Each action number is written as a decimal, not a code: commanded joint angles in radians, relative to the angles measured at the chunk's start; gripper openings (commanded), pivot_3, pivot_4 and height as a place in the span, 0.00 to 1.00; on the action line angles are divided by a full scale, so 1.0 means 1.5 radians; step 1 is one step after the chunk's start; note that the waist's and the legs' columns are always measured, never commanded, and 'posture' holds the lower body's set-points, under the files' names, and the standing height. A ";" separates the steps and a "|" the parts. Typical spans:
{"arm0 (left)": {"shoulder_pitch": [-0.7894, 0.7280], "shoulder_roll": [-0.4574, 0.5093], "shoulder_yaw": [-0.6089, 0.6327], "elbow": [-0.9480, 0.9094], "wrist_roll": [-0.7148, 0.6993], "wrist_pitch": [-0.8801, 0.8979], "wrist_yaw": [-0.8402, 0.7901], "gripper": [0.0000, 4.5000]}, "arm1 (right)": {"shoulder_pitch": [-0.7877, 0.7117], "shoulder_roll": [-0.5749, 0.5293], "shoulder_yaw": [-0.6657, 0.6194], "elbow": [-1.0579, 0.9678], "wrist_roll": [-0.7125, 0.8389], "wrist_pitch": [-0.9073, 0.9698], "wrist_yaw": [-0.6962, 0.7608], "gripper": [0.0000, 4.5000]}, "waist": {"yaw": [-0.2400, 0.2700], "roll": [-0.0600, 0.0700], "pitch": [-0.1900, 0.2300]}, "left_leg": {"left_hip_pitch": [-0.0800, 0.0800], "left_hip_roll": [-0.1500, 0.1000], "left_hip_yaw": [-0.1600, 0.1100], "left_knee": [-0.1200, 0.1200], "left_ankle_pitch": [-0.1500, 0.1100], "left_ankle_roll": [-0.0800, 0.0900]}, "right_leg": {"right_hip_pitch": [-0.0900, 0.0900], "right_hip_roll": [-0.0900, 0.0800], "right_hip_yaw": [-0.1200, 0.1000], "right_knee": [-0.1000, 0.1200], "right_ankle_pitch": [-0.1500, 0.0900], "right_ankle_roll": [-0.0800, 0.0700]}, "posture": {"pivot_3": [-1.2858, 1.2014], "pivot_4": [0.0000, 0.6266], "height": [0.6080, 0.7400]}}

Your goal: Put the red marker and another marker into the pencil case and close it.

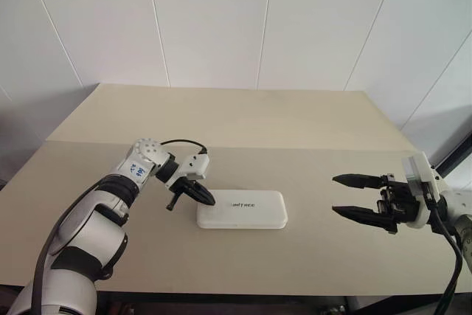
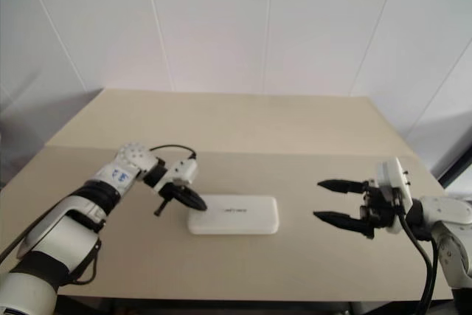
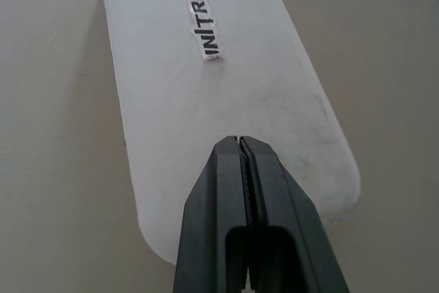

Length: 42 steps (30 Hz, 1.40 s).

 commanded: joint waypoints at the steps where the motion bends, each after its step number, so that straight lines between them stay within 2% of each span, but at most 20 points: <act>1: 0.018 -0.017 -0.022 0.047 0.075 -0.009 -0.074 0.00 | -0.015 -0.004 0.000 0.000 -0.001 -0.017 0.008 1.00 | -0.001 0.000 0.000 | 0.000 0.000 0.000 0.000 0.000 0.000 | 0.000 0.000 0.000 0.000 0.000 0.000 | 0.52 0.24 1.00; 8: 0.013 -0.037 0.036 0.069 0.067 -0.003 -0.074 0.00 | -0.025 -0.004 0.004 0.009 -0.006 -0.025 0.004 1.00 | 0.000 0.001 -0.001 | 0.001 0.000 0.000 0.002 0.001 0.001 | 0.001 0.000 0.000 0.000 0.001 0.000 | 0.52 0.24 1.00; 14: 0.007 -0.062 0.245 0.051 -0.066 0.089 -0.074 0.00 | -0.028 -0.004 0.002 0.010 -0.007 -0.025 0.001 1.00 | 0.000 0.000 0.000 | -0.003 0.000 0.000 0.002 0.001 0.001 | -0.002 0.000 0.000 0.001 0.001 0.001 | 0.52 0.24 1.00; 16: 0.029 -0.051 0.270 0.020 -0.093 0.092 -0.074 0.00 | -0.030 -0.004 0.003 0.013 -0.009 -0.024 0.000 1.00 | -0.002 -0.001 0.001 | -0.003 0.000 0.000 0.000 0.001 0.000 | -0.003 0.000 0.000 0.002 0.007 0.011 | 0.52 0.24 1.00; 22: 0.124 -0.001 0.310 -0.103 -0.185 0.069 -0.074 0.00 | -0.054 -0.004 0.013 0.032 -0.018 -0.024 0.001 1.00 | -0.003 0.000 0.001 | -0.002 0.000 0.000 -0.004 0.000 0.000 | -0.004 0.000 0.000 0.003 0.004 0.010 | 0.52 0.24 1.00; 24: 0.147 0.016 0.322 -0.130 -0.212 0.094 -0.074 0.00 | -0.062 -0.002 0.018 0.038 -0.022 -0.024 0.002 1.00 | -0.001 0.000 0.001 | -0.002 0.000 0.000 -0.003 0.000 0.000 | -0.004 0.000 0.000 0.003 0.004 0.010 | 0.52 0.24 1.00; 28: 0.214 0.063 0.311 -0.213 -0.288 0.106 -0.074 0.20 | -0.075 -0.002 0.025 0.053 -0.027 -0.028 0.008 1.00 | 0.000 0.001 0.001 | -0.002 0.000 0.000 -0.002 0.000 0.000 | -0.004 0.000 0.000 0.003 0.004 0.010 | 0.52 0.24 1.00; 33: 0.294 0.092 0.330 -0.290 -0.346 0.076 -0.074 0.54 | -0.093 -0.006 0.034 0.078 -0.032 -0.035 0.024 1.00 | 0.000 0.001 0.001 | -0.002 0.000 0.000 -0.001 0.000 0.000 | -0.003 0.000 0.000 0.003 0.004 0.010 | 0.52 0.24 1.00; 39: 0.350 0.139 0.339 -0.354 -0.369 0.092 -0.074 0.99 | -0.109 -0.016 0.038 0.106 -0.041 -0.037 0.050 1.00 | -0.002 0.001 0.001 | -0.001 0.000 0.000 -0.002 0.000 0.000 | -0.003 0.000 0.000 0.003 0.004 0.010 | 0.52 0.24 1.00; 42: 0.357 0.156 0.335 -0.356 -0.367 0.083 -0.074 1.00 | -0.134 -0.016 0.045 0.138 -0.054 -0.047 0.062 1.00 | -0.002 0.001 0.002 | -0.001 0.000 0.000 -0.001 0.000 0.000 | -0.003 0.000 0.000 0.003 0.004 0.010 | 0.52 0.24 1.00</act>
